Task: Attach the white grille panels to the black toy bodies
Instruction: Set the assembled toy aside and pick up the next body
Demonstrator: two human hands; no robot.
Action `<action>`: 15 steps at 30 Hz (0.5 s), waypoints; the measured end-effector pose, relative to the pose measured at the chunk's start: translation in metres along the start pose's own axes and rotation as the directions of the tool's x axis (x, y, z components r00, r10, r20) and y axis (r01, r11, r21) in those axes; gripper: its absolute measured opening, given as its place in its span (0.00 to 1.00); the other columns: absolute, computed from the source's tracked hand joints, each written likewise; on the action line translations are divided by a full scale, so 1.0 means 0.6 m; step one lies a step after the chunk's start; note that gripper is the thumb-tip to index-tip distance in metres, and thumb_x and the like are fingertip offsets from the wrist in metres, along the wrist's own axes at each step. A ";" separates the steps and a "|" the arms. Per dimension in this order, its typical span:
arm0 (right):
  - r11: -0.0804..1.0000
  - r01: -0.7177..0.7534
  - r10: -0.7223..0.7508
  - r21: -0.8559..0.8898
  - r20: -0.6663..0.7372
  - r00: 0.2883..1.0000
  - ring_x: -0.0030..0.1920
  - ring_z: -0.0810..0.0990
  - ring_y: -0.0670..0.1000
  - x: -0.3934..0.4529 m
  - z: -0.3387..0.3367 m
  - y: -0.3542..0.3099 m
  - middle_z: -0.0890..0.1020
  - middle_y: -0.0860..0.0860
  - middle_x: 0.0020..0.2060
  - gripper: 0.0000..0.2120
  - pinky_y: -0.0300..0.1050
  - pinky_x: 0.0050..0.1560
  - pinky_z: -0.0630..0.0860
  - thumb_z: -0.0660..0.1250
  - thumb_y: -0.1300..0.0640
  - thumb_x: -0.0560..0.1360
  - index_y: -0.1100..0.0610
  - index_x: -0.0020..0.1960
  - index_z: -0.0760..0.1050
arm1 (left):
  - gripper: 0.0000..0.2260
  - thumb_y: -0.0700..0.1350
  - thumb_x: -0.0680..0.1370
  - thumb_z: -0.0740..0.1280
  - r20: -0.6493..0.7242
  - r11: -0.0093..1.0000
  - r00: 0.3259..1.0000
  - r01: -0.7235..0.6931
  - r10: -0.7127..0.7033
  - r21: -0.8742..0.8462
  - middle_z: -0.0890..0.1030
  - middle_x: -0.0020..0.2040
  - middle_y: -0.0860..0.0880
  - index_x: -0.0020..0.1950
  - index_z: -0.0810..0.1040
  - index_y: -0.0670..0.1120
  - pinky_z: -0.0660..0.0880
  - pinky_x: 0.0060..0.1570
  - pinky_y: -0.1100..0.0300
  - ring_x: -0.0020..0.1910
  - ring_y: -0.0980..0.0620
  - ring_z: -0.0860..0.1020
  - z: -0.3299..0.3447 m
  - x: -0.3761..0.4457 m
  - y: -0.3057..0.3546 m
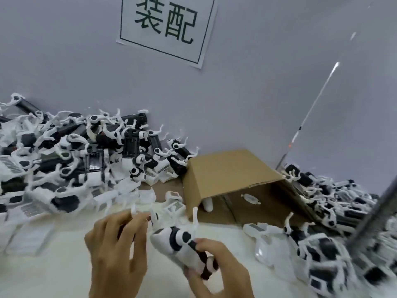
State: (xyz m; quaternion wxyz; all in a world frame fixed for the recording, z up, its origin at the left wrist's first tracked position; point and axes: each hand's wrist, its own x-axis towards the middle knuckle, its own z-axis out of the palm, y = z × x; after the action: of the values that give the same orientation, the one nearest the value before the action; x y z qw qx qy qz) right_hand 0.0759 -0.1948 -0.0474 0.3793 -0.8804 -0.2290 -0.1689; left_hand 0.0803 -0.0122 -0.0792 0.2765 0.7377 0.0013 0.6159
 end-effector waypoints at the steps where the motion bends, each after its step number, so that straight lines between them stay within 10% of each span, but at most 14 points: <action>1: 0.992 0.065 -0.063 -0.105 0.028 0.998 0.40 0.81 0.32 0.003 -0.032 0.000 0.84 0.34 0.41 0.16 0.33 0.54 0.74 0.72 0.60 0.74 0.37 0.40 0.81 | 0.06 0.42 0.78 0.64 0.015 0.999 0.999 -0.031 0.031 -0.017 0.82 0.45 0.41 0.54 0.77 0.49 0.63 0.51 0.54 0.47 0.44 0.75 0.005 -0.004 0.006; 4: 0.812 0.437 -0.527 -0.386 -0.166 0.833 0.53 0.83 0.47 0.001 -0.144 -0.004 0.84 0.47 0.56 0.11 0.39 0.54 0.77 0.75 0.57 0.74 0.47 0.53 0.79 | 0.08 0.42 0.78 0.65 0.056 0.997 0.996 -0.073 0.075 -0.037 0.83 0.43 0.42 0.50 0.84 0.47 0.66 0.47 0.53 0.43 0.44 0.76 0.018 -0.013 0.012; 7: 0.689 0.444 -0.652 -0.572 -0.223 0.725 0.49 0.84 0.54 0.059 -0.263 0.005 0.83 0.56 0.55 0.05 0.48 0.49 0.80 0.77 0.59 0.73 0.59 0.45 0.83 | 0.12 0.43 0.76 0.64 0.083 0.999 0.996 -0.002 0.006 -0.047 0.83 0.42 0.40 0.45 0.87 0.40 0.65 0.54 0.58 0.45 0.45 0.74 0.027 -0.017 0.014; 11: 0.904 -0.110 -0.125 -0.412 -0.502 0.856 0.67 0.72 0.55 0.187 -0.395 0.008 0.75 0.56 0.66 0.20 0.53 0.66 0.70 0.77 0.46 0.70 0.59 0.54 0.83 | 0.16 0.48 0.74 0.64 0.167 0.970 0.974 0.183 -0.156 -0.159 0.82 0.43 0.39 0.46 0.86 0.38 0.69 0.53 0.56 0.47 0.53 0.76 0.023 -0.012 0.030; 15: 0.928 -0.315 0.215 -0.200 -0.403 0.889 0.66 0.73 0.48 0.173 -0.361 0.037 0.76 0.43 0.64 0.18 0.51 0.67 0.70 0.72 0.40 0.74 0.48 0.59 0.80 | 0.22 0.56 0.68 0.69 0.331 0.855 0.849 0.485 -0.412 -0.181 0.79 0.44 0.41 0.52 0.82 0.40 0.72 0.50 0.55 0.46 0.39 0.76 0.012 0.002 0.042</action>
State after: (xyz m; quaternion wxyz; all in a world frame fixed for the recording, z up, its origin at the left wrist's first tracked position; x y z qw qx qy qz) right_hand 0.1480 -0.3411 0.1305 0.3167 -0.8970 -0.0047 -0.3083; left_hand 0.0787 -0.0361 -0.0682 0.5046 0.7537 0.0555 0.4173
